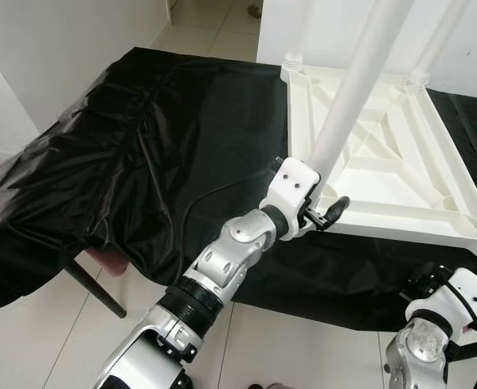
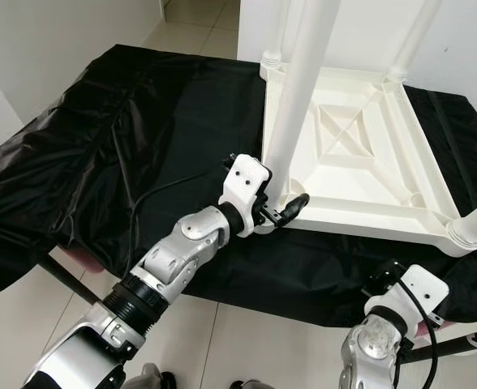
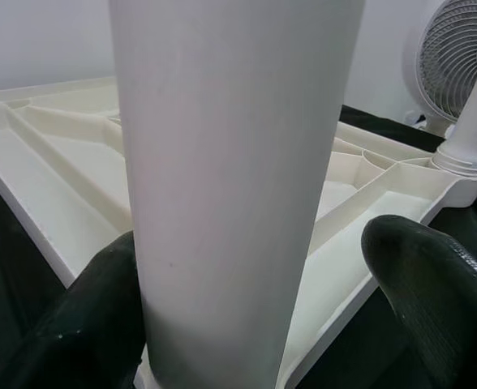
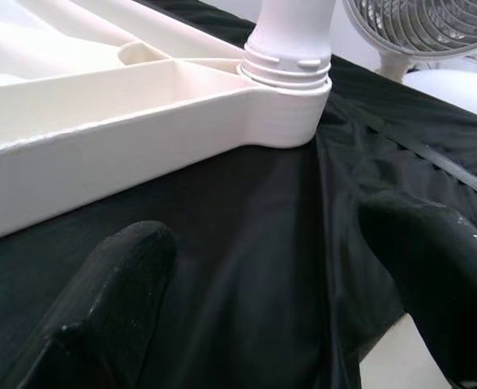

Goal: Building children table

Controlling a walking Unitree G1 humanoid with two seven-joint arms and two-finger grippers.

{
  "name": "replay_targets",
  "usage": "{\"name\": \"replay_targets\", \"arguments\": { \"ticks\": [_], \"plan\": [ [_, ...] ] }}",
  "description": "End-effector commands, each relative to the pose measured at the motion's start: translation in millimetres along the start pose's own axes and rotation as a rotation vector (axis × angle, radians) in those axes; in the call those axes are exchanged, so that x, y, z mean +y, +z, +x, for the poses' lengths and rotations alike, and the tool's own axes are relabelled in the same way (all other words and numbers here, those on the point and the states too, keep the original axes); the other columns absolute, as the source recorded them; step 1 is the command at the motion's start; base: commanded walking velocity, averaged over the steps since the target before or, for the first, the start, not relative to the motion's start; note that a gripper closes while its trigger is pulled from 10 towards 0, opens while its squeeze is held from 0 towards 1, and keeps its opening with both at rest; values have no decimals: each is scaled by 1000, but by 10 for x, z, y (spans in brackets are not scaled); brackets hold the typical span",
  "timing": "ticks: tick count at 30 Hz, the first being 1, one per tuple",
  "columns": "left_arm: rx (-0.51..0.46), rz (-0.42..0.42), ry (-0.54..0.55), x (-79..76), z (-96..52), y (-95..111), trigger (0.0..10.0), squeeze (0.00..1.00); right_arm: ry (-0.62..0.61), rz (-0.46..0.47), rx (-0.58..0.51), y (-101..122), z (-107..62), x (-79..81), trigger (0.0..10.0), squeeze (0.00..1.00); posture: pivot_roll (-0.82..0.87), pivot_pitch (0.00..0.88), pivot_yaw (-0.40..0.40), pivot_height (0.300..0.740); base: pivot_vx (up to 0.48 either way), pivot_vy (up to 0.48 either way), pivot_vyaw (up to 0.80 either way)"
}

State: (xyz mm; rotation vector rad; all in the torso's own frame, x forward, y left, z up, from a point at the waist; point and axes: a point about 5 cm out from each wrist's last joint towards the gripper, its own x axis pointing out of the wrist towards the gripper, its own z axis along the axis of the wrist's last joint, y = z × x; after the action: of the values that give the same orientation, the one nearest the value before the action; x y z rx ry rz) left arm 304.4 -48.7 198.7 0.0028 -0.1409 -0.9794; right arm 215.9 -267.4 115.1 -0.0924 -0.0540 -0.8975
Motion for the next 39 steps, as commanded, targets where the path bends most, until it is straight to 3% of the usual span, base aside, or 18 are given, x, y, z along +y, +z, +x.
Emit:
{"name": "replay_targets", "arguments": {
  "ticks": [1, 15, 17, 21, 24, 31, 39],
  "plan": [
    [5, 18, -260, -251, 50, 5, 10000, 0, -43, -5, 29, -41, 54, -75, 10000, 0, -33, 137, 2, 740, 0, 0, 0],
    [11, -16, -370, -436, 37, -3, 10000, 0, -42, -10, 20, -8, 92, -34, 10000, 0, -26, 140, -4, 740, 0, 0, 0],
    [8, -17, -412, -501, 21, 7, 10000, 0, -39, -8, 17, -1, 99, -23, 10000, 0, -24, 138, -3, 740, 0, 0, 0],
    [5, -42, -619, -752, -92, 45, 10000, 0, -48, -5, 15, 6, 124, -9, 10000, 0, -19, 134, -1, 740, 0, 0, 0],
    [2, -48, -656, -793, -117, 56, 10000, 0, -57, 1, 20, 2, 143, -9, 10000, 0, -16, 134, -2, 740, 0, 0, 0],
    [6, -46, -677, -821, -126, 63, 10000, 0, -71, -3, 21, 5, 243, -6, 10000, 0, -7, 135, -6, 740, 0, 0, 0],
    [9, -51, -663, -819, -158, 115, 10000, 0, 22, -45, 86, -30, 519, 177, 10000, 0, 14, 141, -38, 740, 0, 0, 0]
  ]
}}
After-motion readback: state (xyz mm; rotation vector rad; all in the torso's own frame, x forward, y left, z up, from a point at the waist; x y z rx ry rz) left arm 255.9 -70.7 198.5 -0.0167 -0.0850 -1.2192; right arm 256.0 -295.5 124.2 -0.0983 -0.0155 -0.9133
